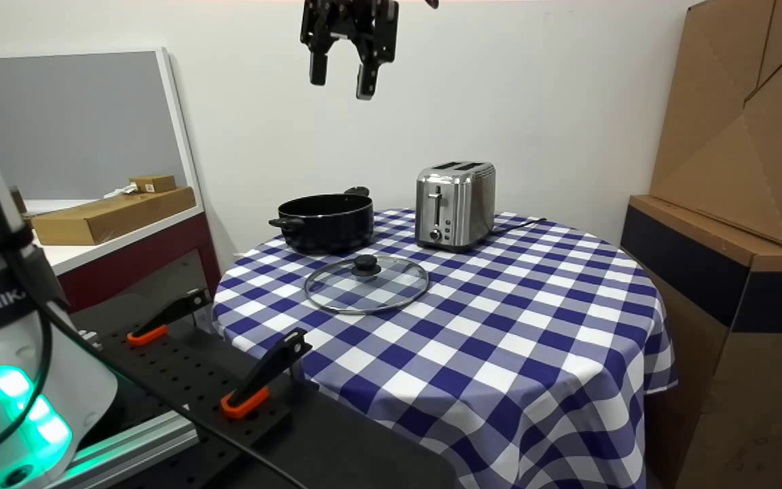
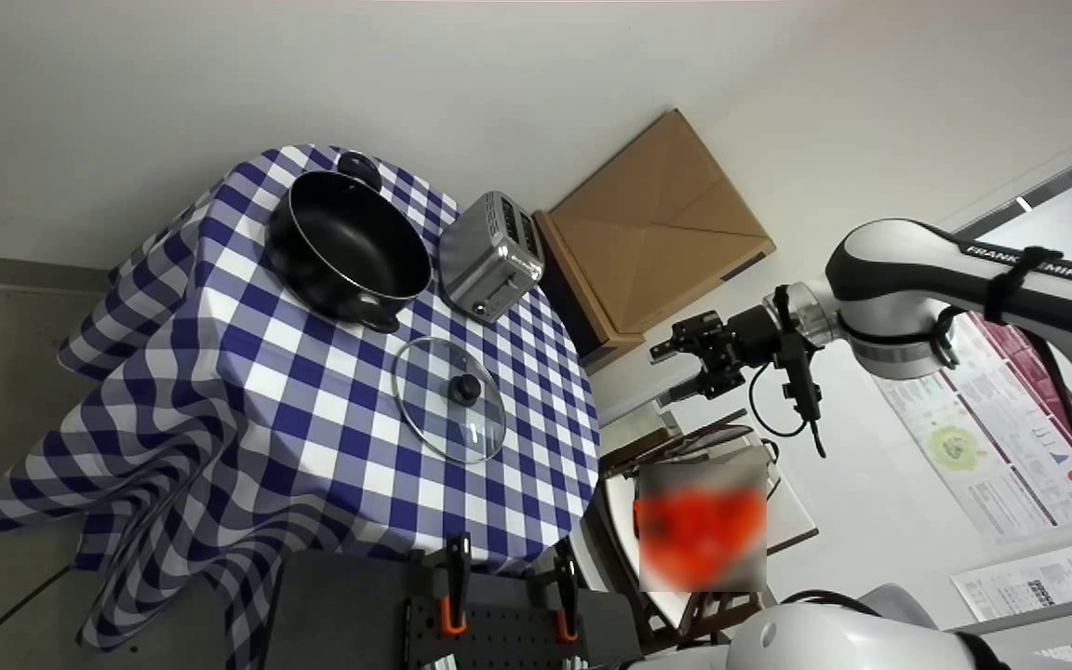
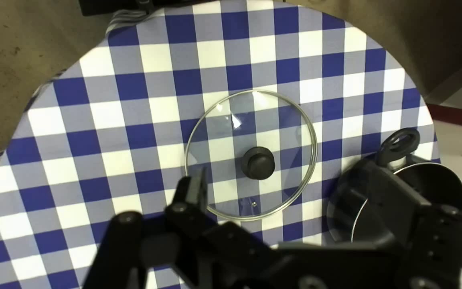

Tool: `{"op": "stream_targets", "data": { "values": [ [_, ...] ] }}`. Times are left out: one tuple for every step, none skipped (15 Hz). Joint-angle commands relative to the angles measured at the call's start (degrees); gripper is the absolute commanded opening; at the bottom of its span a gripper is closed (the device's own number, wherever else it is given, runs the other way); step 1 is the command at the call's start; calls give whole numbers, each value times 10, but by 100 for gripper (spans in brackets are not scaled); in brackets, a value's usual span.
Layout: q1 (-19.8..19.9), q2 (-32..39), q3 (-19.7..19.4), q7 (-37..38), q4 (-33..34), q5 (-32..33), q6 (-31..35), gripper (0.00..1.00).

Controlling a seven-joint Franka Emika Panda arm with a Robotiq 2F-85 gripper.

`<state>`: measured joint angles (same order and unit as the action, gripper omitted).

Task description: Pick the pot and put it on the right of the table

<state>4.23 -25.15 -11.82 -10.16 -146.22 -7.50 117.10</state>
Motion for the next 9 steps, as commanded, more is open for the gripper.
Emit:
{"op": "stream_targets", "data": {
  "values": [
    [-13,17,39,20,-13,-8,62,100],
    [-20,26,51,27,-14,-7,73,100],
    [-24,34,62,38,-13,-4,81,100],
    [-26,46,73,51,-13,2,95,100],
    [-26,55,82,65,-12,8,106,100],
    [-24,71,91,79,-11,17,122,100],
    [-20,85,101,96,-9,30,140,100],
    [-18,99,108,111,-7,46,158,100],
    [-14,114,116,125,-5,69,178,100]
  ]
}}
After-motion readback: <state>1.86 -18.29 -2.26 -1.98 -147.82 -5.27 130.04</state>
